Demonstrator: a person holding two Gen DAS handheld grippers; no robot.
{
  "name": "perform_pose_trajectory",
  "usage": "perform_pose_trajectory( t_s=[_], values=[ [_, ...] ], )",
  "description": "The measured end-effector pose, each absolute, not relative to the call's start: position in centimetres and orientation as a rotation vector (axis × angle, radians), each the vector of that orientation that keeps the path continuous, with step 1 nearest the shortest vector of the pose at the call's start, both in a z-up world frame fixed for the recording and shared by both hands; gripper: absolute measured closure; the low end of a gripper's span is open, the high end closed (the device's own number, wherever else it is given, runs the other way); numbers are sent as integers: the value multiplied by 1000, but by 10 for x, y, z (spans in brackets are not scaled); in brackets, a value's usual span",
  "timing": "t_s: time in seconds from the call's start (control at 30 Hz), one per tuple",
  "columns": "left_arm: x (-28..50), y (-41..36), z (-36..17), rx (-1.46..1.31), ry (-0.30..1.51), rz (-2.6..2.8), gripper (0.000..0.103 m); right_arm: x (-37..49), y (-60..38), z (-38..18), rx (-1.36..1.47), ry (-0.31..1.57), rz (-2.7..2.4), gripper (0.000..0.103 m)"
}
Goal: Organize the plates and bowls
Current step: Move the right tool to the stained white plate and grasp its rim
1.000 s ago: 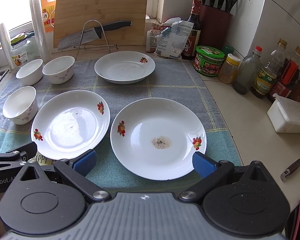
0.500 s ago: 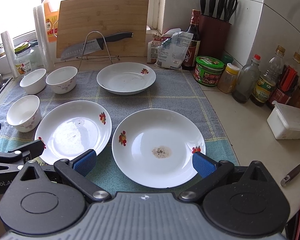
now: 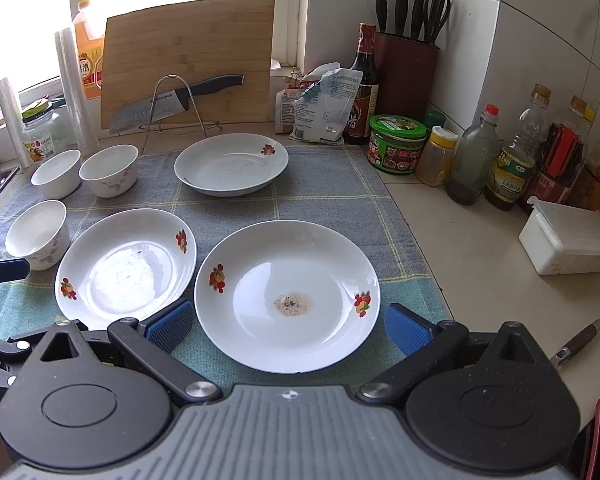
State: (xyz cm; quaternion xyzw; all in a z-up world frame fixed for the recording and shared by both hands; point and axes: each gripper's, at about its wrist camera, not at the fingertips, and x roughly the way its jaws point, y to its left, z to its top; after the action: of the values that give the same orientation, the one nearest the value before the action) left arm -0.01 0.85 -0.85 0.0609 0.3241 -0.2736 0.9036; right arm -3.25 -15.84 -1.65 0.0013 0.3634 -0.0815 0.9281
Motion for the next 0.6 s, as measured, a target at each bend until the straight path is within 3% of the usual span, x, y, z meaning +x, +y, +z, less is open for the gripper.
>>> perform_pose_trajectory(
  t_s=[0.4,0.6],
  values=[
    [3,-29,-32,98,707,-517,1,14,-208,-31,-59,752,-20,0],
    [-6,-59,-44,155,627,-480,1,52,-240,-49,-71,767,106,0]
  ],
)
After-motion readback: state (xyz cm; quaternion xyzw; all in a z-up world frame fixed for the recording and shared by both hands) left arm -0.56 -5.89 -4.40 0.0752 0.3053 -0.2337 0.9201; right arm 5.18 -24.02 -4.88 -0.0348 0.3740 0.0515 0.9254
